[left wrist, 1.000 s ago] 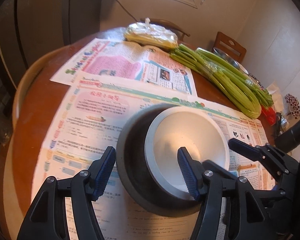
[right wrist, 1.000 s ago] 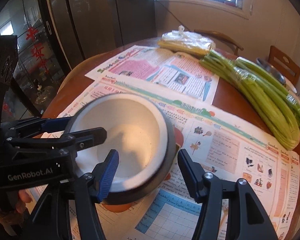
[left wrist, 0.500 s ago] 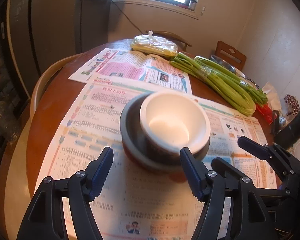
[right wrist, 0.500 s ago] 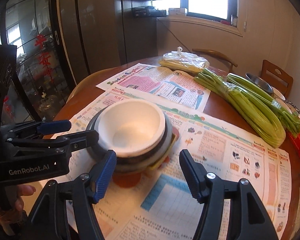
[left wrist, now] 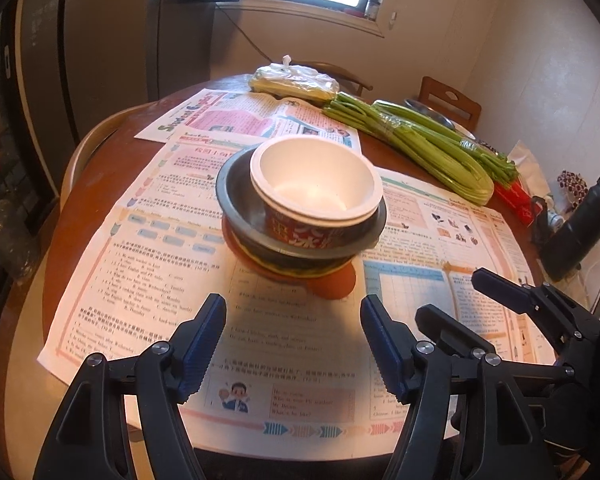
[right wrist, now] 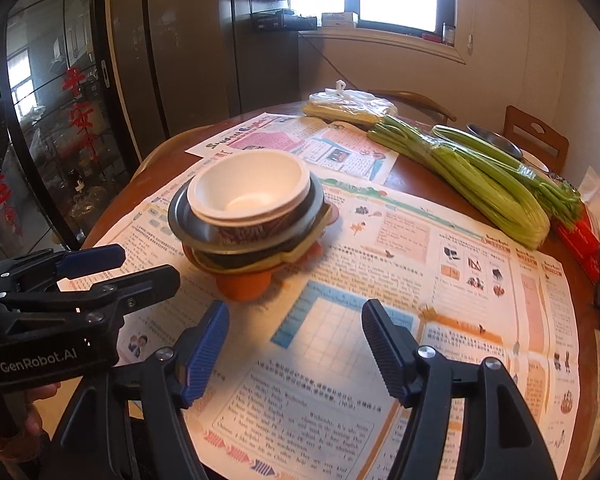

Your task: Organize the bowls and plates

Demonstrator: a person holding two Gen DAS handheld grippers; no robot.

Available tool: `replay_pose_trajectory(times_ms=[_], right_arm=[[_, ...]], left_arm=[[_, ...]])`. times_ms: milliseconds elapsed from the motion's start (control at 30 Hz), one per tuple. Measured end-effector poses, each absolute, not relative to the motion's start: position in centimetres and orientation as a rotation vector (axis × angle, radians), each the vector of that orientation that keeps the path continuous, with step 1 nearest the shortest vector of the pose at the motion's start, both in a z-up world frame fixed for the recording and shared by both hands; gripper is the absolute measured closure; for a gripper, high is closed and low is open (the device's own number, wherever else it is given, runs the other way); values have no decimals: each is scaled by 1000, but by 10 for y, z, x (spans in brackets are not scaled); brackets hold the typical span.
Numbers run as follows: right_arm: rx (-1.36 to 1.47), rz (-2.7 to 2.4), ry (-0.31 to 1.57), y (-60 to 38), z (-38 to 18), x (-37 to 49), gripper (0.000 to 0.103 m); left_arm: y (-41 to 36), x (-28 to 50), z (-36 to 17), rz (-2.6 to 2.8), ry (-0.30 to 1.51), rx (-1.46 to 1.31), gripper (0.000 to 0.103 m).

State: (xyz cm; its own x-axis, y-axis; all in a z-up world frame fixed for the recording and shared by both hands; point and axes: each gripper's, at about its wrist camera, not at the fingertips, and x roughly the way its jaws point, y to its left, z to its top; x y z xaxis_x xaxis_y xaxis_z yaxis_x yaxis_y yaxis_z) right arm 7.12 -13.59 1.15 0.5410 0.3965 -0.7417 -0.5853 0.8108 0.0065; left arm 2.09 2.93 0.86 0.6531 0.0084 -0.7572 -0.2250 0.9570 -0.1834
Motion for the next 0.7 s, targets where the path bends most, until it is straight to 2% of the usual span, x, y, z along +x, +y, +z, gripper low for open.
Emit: replay_pose_trajectory(times_ms=[433,700], right_arm=[[-230,563,811,-148,9,65,28],[-227,554,818,-149,7,66,27]], left_arm=[[30,14,1,140,873,-261,32],[33,15,-2,138,878,-273,32]])
